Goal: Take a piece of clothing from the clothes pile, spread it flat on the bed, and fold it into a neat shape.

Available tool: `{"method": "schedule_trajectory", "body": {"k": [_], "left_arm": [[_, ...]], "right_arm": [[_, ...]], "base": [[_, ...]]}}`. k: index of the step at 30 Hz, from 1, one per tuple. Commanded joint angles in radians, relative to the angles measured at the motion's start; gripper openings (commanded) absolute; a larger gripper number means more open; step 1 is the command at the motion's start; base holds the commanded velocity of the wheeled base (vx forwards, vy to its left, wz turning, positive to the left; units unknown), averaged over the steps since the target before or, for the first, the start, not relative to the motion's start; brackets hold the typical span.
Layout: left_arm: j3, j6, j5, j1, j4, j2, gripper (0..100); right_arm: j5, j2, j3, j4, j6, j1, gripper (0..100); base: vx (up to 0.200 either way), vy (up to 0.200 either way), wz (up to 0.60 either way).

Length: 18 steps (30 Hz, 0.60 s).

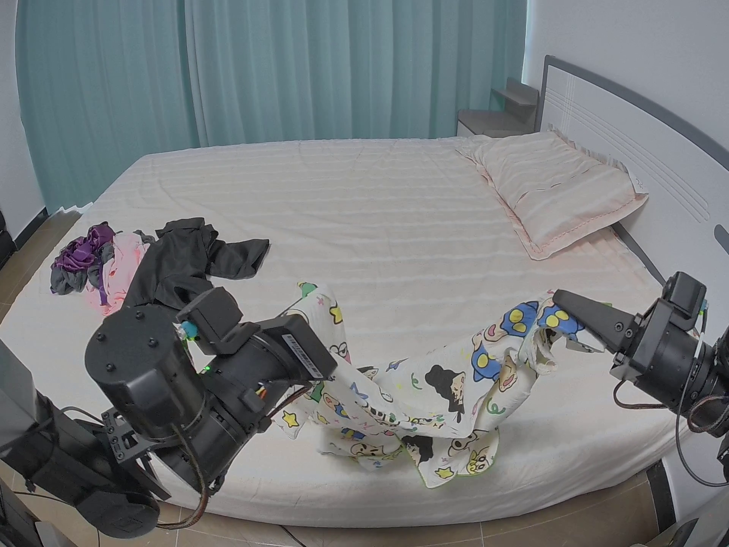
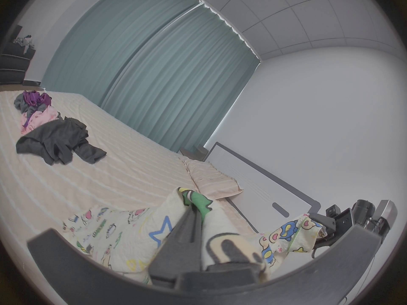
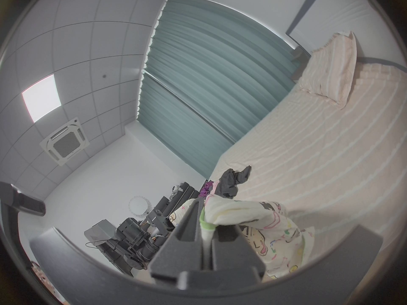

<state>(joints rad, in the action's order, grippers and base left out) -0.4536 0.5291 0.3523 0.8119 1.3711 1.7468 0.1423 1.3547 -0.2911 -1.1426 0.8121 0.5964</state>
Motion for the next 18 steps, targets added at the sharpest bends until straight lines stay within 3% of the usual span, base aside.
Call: {"method": "schedule_trajectory", "body": {"k": [1, 7, 11, 18], "left_arm": [[0.004, -0.038, 0.005, -0.002, -0.003, -0.079, 0], [0.041, -0.181, 0.051, -0.005, -0.003, -0.196, 0], [0.036, -0.204, 0.053, -0.011, -0.013, -0.268, 0], [0.009, -0.207, 0.056, -0.014, -0.26, -0.46, 0]], "right_arm": [[0.002, -0.088, -0.003, 0.0, -0.033, 0.0, 0], [0.017, -0.224, -0.005, 0.0, -0.087, 0.0, 0], [0.054, -0.276, -0.01, 0.001, -0.094, -0.003, 0], [0.071, -0.262, -0.188, 0.096, -0.11, -0.073, 0]], "base": [[-0.2, 0.0, 0.0], [-0.033, 0.0, 0.0], [0.0, 0.0, 0.0], [0.0, 0.0, 0.0]]}}
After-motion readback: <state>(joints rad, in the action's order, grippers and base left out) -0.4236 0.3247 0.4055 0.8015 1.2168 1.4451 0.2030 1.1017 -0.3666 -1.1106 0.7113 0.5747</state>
